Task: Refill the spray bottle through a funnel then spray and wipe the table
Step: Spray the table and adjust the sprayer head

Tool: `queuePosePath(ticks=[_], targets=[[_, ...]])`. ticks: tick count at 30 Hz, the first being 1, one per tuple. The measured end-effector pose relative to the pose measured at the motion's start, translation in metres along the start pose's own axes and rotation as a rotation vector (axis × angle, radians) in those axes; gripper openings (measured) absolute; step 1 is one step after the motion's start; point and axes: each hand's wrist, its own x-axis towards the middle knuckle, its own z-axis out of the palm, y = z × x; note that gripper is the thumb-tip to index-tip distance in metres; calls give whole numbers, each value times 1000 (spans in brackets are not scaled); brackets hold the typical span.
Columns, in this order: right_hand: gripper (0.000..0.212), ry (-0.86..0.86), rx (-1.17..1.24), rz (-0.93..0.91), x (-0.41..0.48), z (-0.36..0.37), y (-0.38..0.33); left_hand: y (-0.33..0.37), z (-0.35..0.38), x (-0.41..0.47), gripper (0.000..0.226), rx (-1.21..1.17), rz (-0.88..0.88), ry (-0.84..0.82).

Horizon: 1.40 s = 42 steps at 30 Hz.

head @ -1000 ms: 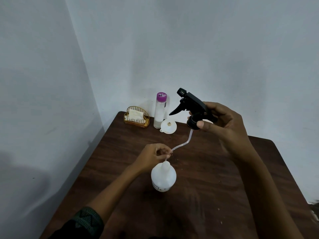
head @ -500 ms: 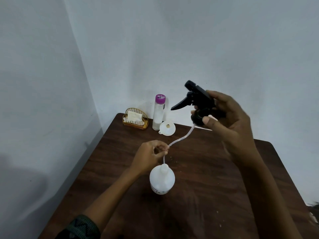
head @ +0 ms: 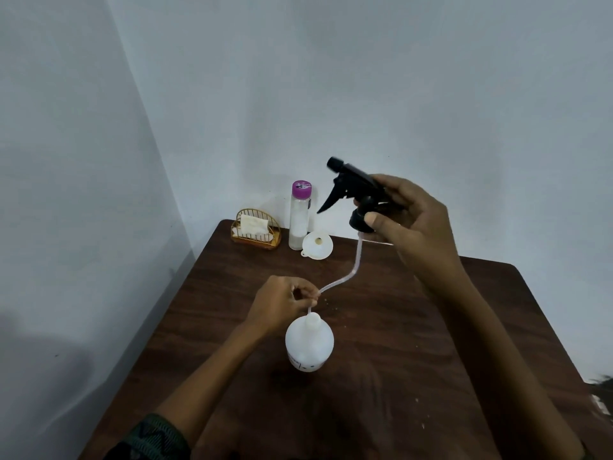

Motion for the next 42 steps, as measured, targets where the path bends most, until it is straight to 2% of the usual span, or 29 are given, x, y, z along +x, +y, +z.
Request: queuePosePath(ticks=[7,13,19,25,30,34,42], targets=[[42,-82,90,32,1,1,4,-6,3,0,11,-7,-32,-50],[47,-114,37,113,-7,6,27,-19,19,-10,6,-85,-86,-63],[46,-93,163,280,-21,12,56,-30,24,-17,31,-165,-102,-126],[43,-97,160,408,-38,37,95,-34,35,-26,29,-299,-163,-32],[41,-109,-35,415,-54,48,125,-37,45,-32,26,-443,-220,52],[37,-134,-161,391,-70,57,142,-36,51,-34,26,-483,-262,113],[31,-116,-308,333,-87,72,155,-34,53,-46,32,-486,-233,186]])
